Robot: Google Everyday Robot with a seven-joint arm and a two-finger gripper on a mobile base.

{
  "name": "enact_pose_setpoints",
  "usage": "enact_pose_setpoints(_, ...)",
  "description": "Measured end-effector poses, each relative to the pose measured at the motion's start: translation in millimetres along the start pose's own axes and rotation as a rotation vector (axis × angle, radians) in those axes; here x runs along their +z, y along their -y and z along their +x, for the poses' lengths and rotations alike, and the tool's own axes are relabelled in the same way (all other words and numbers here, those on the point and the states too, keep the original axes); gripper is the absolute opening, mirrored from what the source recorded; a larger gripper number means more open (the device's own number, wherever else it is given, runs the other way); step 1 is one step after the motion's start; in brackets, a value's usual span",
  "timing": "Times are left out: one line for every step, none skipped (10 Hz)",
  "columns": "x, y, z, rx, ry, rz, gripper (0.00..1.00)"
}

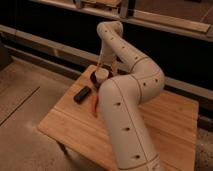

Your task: Place the ceramic cup in the ceramic bowl

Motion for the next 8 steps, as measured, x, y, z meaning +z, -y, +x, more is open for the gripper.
enact_pose_setpoints(-11, 0, -3, -0.002, 0.021, -0.007, 0.68)
enact_pose_setpoints(-29, -1, -5, -0.004, 0.051, -0.020, 0.68)
enact_pose_setpoints(-42, -1, -7, -0.006, 0.074, -0.030, 0.68)
enact_pose_setpoints(-57, 0, -9, -0.006, 0.103, -0.041, 0.68)
enact_pose_setpoints(-67, 3, -9, 0.010, 0.121, -0.055, 0.68)
enact_pose_setpoints(-72, 8, -10, 0.022, 0.131, -0.056, 0.68)
enact_pose_setpoints(-71, 7, -10, 0.021, 0.130, -0.057, 0.68)
enact_pose_setpoints(-71, 4, -9, 0.017, 0.130, -0.058, 0.68)
